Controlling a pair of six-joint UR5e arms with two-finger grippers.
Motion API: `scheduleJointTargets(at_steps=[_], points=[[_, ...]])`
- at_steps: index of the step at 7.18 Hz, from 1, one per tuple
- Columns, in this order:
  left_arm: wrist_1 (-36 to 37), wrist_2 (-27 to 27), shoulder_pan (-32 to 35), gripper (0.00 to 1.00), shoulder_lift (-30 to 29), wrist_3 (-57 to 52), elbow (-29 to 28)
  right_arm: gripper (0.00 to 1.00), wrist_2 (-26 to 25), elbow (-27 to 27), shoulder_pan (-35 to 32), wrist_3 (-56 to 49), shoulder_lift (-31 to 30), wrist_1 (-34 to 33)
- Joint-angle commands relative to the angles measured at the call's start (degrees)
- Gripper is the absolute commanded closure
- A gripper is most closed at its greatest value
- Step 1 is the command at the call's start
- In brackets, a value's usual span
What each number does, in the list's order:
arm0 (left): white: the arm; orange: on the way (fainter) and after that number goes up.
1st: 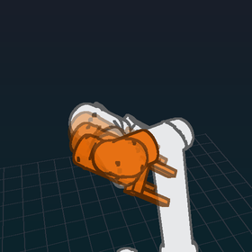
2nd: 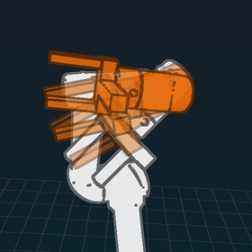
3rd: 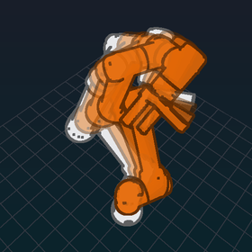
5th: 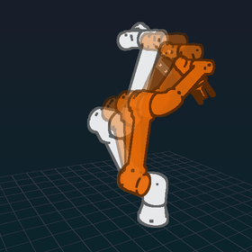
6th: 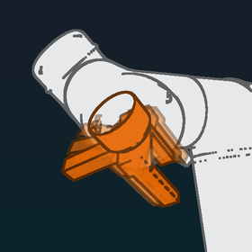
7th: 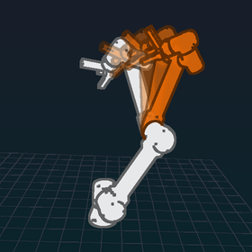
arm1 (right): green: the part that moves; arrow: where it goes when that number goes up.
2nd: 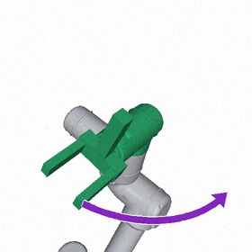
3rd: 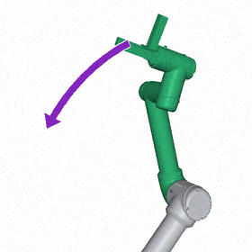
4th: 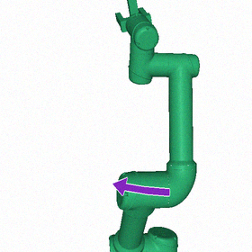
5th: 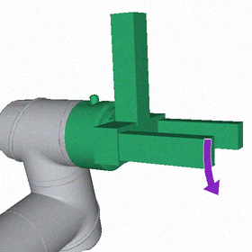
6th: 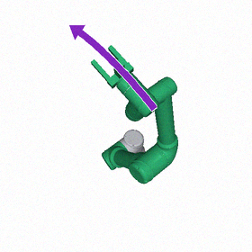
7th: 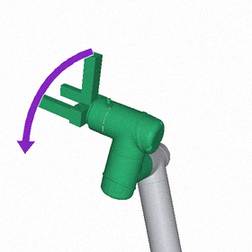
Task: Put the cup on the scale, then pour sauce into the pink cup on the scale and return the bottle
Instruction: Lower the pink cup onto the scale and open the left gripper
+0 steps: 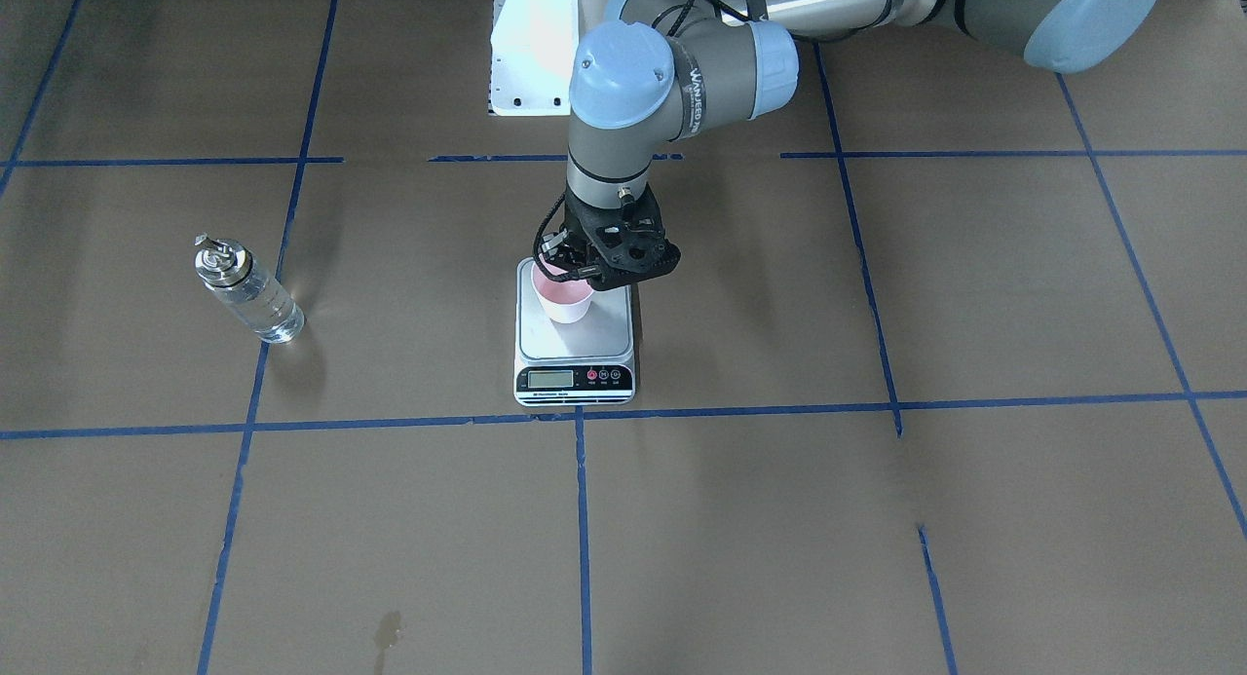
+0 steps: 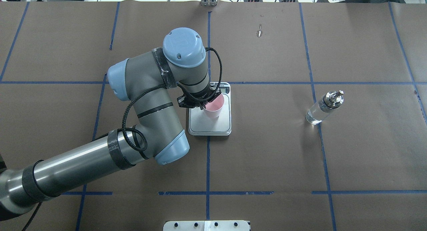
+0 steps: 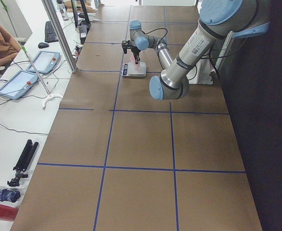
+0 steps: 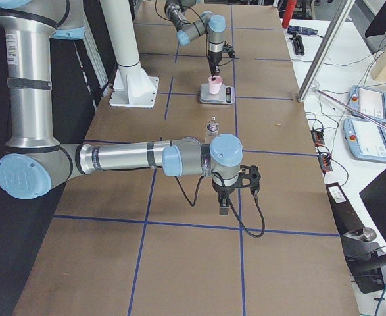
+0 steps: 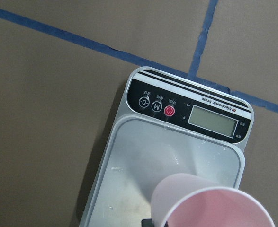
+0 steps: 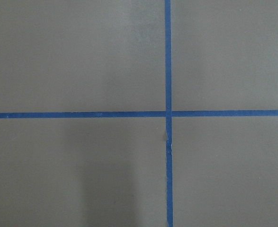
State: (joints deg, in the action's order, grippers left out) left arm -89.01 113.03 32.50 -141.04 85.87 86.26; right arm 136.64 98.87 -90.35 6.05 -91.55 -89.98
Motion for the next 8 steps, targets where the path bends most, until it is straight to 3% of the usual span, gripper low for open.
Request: scheduleJointTargets(at_steps=[1, 2, 3, 6, 8], points=[[-0.02, 0.0, -0.07, 0.98, -0.02, -0.09, 0.04, 0.0, -0.05, 0.18, 0.0, 0.01, 0.05, -0.02], [0.07, 0.0, 0.02, 0.16, 0.15, -0.35, 0.04, 0.0, -0.05, 0.18, 0.0, 0.01, 0.23, -0.11], [0.07, 0.0, 0.02, 0.0, 0.33, -0.35, 0.31, 0.0, 0.03, 0.27, 0.0, 0.01, 0.4, -0.11], [2.08, 0.0, 1.94, 0.0, 0.5, -0.61, 4.76, 0.0, 0.65, 2.27, 0.09, 1.76, 0.58, -0.11], [12.06, 0.26, 3.78, 0.0, 1.72, -8.4, 12.04, 0.0, 0.13, 7.62, 2.53, 6.23, 0.5, -0.72]])
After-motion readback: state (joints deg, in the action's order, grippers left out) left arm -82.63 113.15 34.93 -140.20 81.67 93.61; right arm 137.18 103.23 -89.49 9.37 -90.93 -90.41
